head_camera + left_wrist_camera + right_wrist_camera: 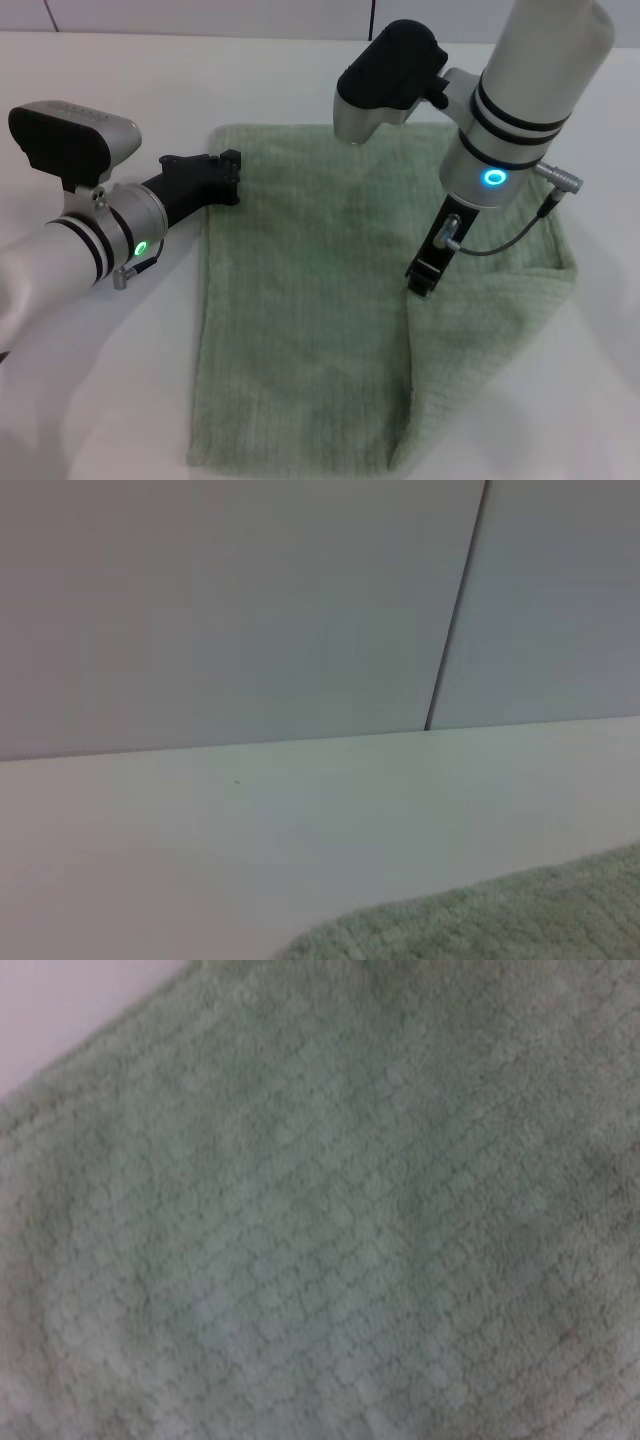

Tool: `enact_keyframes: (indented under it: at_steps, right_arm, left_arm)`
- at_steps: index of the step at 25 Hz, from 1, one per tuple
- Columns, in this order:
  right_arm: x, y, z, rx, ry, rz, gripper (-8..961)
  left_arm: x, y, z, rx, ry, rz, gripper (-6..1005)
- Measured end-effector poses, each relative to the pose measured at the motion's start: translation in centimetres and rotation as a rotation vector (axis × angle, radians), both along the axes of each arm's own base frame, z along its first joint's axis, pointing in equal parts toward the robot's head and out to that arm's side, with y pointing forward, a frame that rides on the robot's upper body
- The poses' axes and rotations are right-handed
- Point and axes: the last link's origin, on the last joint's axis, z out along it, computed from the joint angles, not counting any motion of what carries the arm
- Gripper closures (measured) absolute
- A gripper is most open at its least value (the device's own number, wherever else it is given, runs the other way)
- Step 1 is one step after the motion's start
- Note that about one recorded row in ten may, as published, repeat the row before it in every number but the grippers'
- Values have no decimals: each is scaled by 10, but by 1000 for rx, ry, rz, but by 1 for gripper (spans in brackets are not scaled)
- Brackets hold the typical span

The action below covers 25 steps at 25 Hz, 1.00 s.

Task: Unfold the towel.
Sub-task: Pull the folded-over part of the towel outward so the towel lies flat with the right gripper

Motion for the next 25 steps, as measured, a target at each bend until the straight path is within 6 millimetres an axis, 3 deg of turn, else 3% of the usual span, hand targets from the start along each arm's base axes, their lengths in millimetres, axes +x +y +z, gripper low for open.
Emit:
enact_keyframes:
  at_steps: [7, 25]
  right_arm:
    - [-4, -1, 0, -19, -26, 36, 858]
    - [-39, -17, 13, -118, -18, 133, 891]
  left_arm:
    - [0, 0, 0, 0, 0, 0, 1000]
    - [-2, -1, 1, 1, 3, 3, 1000]
